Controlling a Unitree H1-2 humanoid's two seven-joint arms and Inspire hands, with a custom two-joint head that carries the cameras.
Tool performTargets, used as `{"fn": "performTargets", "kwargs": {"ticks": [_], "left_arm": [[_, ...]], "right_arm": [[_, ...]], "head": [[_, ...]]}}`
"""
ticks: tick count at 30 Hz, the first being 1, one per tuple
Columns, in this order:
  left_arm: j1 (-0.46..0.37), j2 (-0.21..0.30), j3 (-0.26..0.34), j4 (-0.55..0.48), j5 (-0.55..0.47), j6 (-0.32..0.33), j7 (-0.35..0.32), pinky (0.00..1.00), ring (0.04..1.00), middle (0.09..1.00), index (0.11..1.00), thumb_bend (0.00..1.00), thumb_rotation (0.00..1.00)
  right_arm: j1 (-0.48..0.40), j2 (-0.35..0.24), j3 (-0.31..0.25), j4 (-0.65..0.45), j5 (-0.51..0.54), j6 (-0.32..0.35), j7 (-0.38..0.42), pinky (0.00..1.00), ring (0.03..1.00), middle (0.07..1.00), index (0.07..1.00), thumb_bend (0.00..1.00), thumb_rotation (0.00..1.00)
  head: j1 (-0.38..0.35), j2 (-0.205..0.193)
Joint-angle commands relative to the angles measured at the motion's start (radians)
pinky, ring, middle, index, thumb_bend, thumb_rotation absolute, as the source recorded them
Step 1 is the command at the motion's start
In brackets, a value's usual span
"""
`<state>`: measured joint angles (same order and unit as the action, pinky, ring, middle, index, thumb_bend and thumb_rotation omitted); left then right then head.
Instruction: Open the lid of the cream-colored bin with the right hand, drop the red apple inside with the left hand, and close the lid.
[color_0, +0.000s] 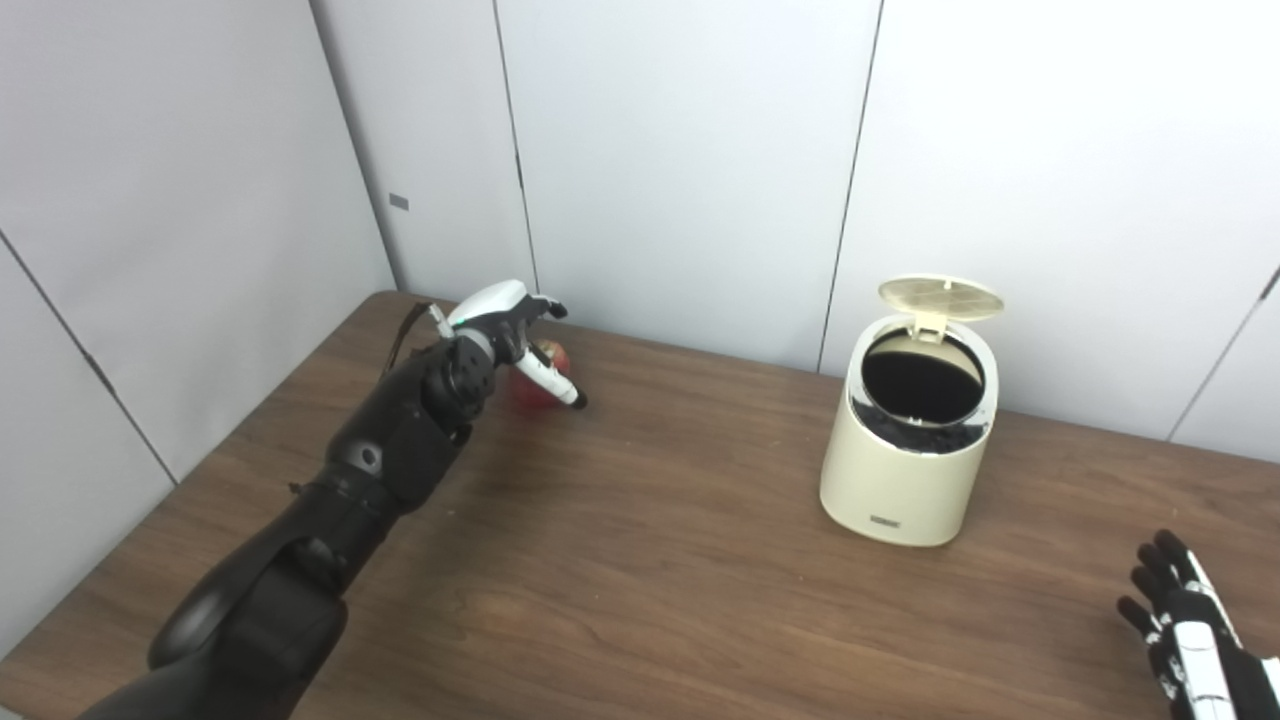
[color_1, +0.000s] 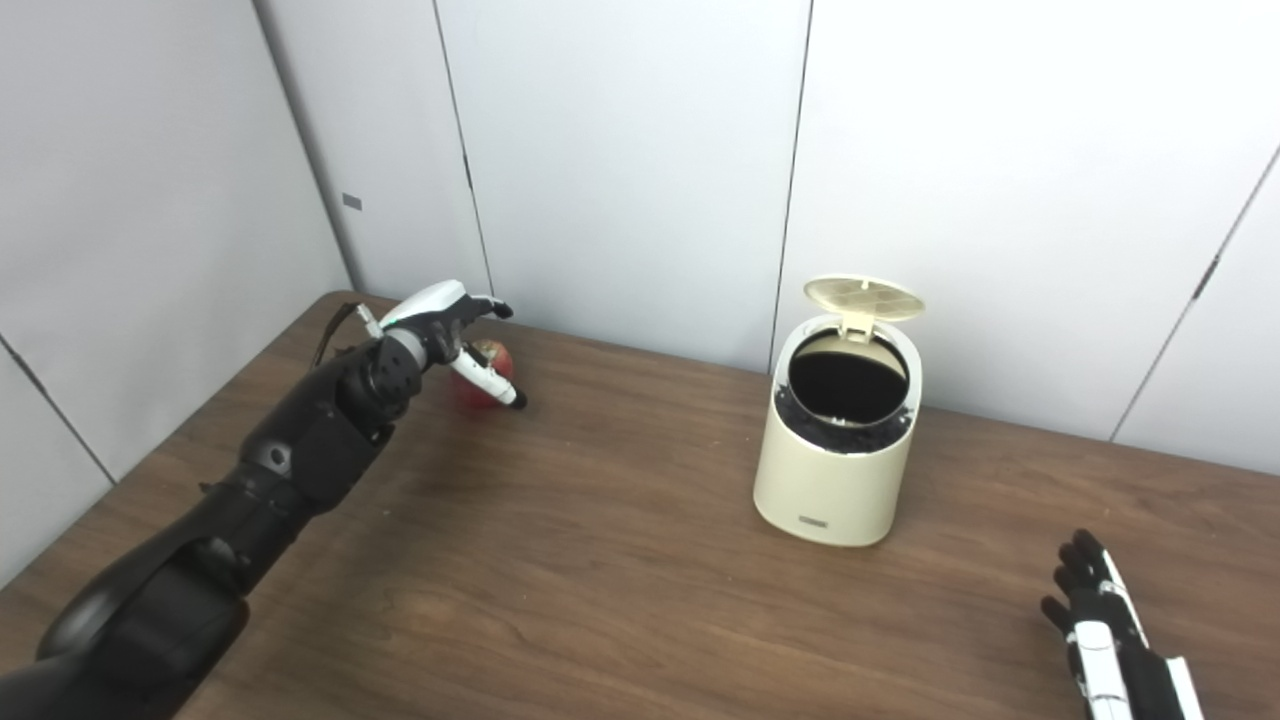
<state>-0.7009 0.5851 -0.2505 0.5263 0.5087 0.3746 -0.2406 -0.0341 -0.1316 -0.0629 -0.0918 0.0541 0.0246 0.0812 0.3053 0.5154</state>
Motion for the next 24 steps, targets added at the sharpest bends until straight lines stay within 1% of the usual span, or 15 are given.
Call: {"fn": "performTargets", "kwargs": {"ticks": [1,3,5,8,10,11,13,14,16,18,19,20,21,22,24], "left_arm": [[-0.08,0.037,-0.007,-0.014,0.033,0.005,-0.004,0.8,0.951,0.966,0.895,0.94,0.13],[-0.081,0.043,-0.019,-0.02,0.042,0.027,-0.026,0.78,0.94,0.956,0.88,0.92,0.11],[-0.083,0.045,-0.018,-0.005,0.038,0.026,-0.029,0.73,0.897,0.927,0.853,0.92,0.08],[-0.087,0.047,-0.02,0.014,0.036,0.031,-0.049,0.69,0.846,0.892,0.821,0.91,0.03],[-0.097,0.056,-0.045,0.034,0.05,0.032,-0.084,0.7,0.833,0.884,0.816,0.89,0.02],[-0.101,0.059,-0.056,0.044,0.057,0.03,-0.096,0.71,0.837,0.888,0.813,0.88,0.03],[-0.106,0.063,-0.07,0.058,0.06,0.026,-0.107,0.72,0.844,0.89,0.791,0.87,0.01],[-0.108,0.066,-0.079,0.063,0.061,0.019,-0.115,0.71,0.83,0.877,0.774,0.86,0.01],[-0.111,0.071,-0.093,0.072,0.063,0.003,-0.124,0.6,0.711,0.772,0.737,0.84,0.0],[-0.11,0.073,-0.093,0.075,0.063,-0.011,-0.115,0.54,0.647,0.712,0.701,0.83,0.0],[-0.108,0.071,-0.087,0.074,0.062,-0.016,-0.101,0.51,0.597,0.671,0.675,0.81,0.0],[-0.104,0.067,-0.075,0.07,0.055,-0.017,-0.085,0.46,0.547,0.564,0.593,0.67,0.0],[-0.1,0.062,-0.063,0.065,0.05,-0.019,-0.069,0.44,0.473,0.523,0.56,0.59,0.0],[-0.096,0.057,-0.052,0.059,0.048,-0.016,-0.051,0.43,0.432,0.496,0.538,0.54,0.0],[-0.087,0.048,-0.029,0.035,0.049,-0.013,-0.011,0.44,0.433,0.486,0.5,0.51,0.0]], "right_arm": [[-0.016,-0.008,0.0,-0.021,-0.002,-0.054,0.003,0.91,0.957,0.952,0.943,0.48,0.9],[-0.015,-0.008,0.0,-0.024,0.001,-0.057,0.005,0.9,0.956,0.951,0.941,0.48,0.91],[-0.015,-0.01,0.001,-0.025,-0.005,-0.055,0.002,0.89,0.952,0.947,0.935,0.48,0.91],[-0.015,-0.01,0.001,-0.029,-0.008,-0.045,0.0,0.88,0.95,0.943,0.926,0.48,0.91],[-0.014,-0.009,-0.001,-0.031,-0.008,-0.043,-0.001,0.89,0.951,0.942,0.922,0.49,0.9],[-0.015,-0.009,-0.001,-0.032,-0.007,-0.043,-0.001,0.88,0.949,0.939,0.919,0.48,0.91],[-0.015,-0.008,-0.002,-0.032,-0.006,-0.042,-0.002,0.87,0.947,0.935,0.915,0.49,0.91],[-0.015,-0.008,-0.003,-0.033,-0.006,-0.041,-0.002,0.87,0.944,0.931,0.91,0.49,0.91],[-0.016,-0.008,-0.004,-0.031,-0.007,-0.043,-0.004,0.87,0.943,0.927,0.905,0.49,0.91],[-0.017,-0.007,-0.005,-0.03,-0.006,-0.043,-0.005,0.86,0.94,0.923,0.901,0.49,0.92],[-0.018,-0.005,-0.005,-0.03,-0.003,-0.043,-0.005,0.86,0.94,0.922,0.899,0.49,0.92],[-0.018,-0.005,-0.005,-0.03,-0.001,-0.044,-0.005,0.86,0.939,0.92,0.898,0.49,0.91],[-0.018,-0.005,-0.005,-0.029,-0.002,-0.045,-0.005,0.86,0.941,0.919,0.897,0.49,0.92],[-0.018,-0.006,-0.005,-0.027,-0.005,-0.047,-0.005,0.86,0.941,0.917,0.894,0.49,0.92],[-0.018,-0.007,-0.006,-0.022,-0.002,-0.049,-0.003,0.86,0.94,0.914,0.886,0.5,0.92]], "head": [[-0.002,0.004],[-0.004,0.004],[-0.007,0.004],[-0.01,0.005],[-0.012,0.005],[-0.012,0.005],[-0.016,0.006],[-0.016,0.006],[-0.017,0.007],[-0.018,0.008],[-0.019,0.01],[-0.019,0.01],[-0.02,0.01],[-0.021,0.01],[-0.022,0.011]]}}
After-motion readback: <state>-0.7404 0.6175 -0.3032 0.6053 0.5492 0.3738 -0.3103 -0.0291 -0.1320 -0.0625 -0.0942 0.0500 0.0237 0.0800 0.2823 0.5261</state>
